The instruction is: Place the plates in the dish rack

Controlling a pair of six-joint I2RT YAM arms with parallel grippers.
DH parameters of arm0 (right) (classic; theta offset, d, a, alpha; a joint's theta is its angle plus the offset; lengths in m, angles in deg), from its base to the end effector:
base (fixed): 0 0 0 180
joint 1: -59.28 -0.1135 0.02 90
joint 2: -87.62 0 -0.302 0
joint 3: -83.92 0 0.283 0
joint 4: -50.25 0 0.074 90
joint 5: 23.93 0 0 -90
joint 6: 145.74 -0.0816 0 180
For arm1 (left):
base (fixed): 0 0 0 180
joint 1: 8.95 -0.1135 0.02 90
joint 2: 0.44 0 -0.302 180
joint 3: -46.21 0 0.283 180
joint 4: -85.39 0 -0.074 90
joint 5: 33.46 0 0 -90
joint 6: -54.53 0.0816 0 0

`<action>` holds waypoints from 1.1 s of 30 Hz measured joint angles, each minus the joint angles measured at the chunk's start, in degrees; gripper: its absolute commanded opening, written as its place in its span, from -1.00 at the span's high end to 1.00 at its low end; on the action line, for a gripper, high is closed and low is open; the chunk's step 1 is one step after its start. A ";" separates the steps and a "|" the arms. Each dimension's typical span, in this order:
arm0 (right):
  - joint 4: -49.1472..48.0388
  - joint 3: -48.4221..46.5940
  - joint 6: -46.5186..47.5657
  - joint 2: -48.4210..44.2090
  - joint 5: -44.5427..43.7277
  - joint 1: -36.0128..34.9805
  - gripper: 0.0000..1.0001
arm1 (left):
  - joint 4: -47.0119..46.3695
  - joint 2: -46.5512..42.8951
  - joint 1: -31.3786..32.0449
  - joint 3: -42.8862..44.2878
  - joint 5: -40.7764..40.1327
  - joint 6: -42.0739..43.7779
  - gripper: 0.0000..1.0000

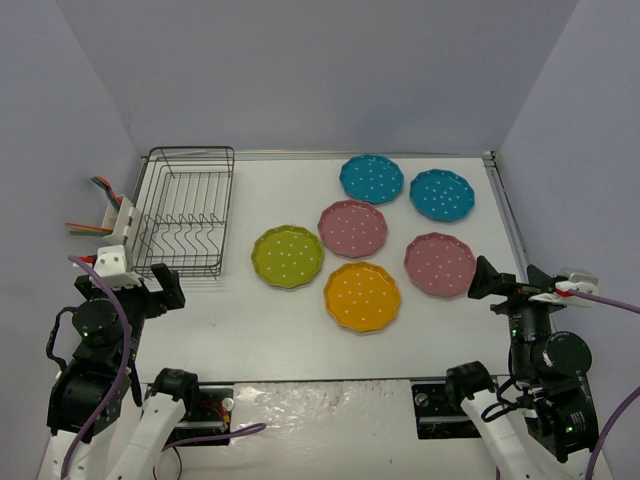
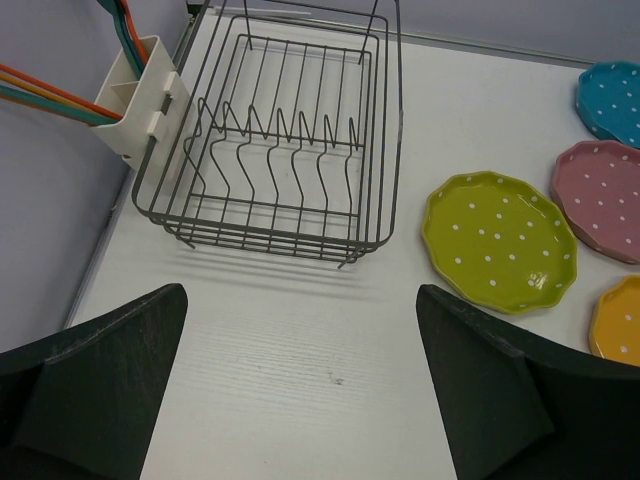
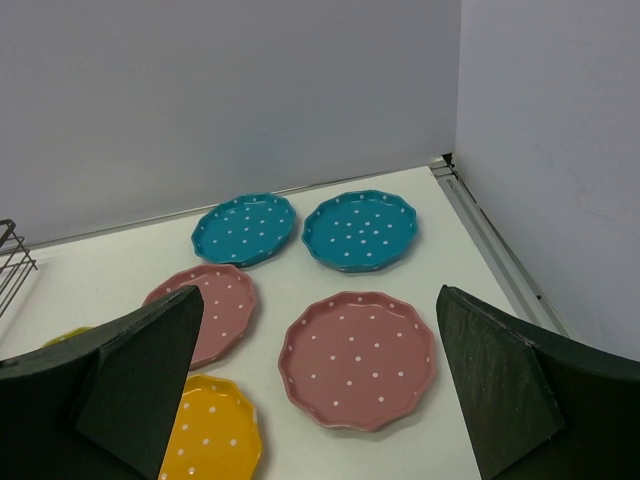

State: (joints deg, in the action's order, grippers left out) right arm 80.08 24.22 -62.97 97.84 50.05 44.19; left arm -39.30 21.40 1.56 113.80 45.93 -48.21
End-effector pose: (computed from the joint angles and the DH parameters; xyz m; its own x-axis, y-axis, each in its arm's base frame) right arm 0.0543 -0.0087 0.4335 0.3222 0.2122 -0.9226 -0.0402 0.9767 0.2106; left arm 0.0905 -0.0015 0.4030 -0.1594 -0.1909 -0.9686 -0.0353 0.9816 -0.1876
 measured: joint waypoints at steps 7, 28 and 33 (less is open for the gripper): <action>0.10 0.00 -0.20 0.06 0.20 0.00 -1.00 | -0.06 0.45 0.00 -0.96 0.71 -0.69 -0.94; -0.56 -7.93 -3.08 34.44 28.89 -0.52 -0.84 | 3.06 21.04 0.00 5.84 14.96 -6.52 -0.94; -1.96 -4.54 -5.42 38.99 31.34 -6.40 -0.81 | 2.89 24.05 0.00 6.93 17.78 -8.26 -0.94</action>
State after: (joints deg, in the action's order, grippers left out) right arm 78.12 19.68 -68.39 136.83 81.38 37.79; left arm -36.41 45.46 1.56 120.73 63.71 -56.47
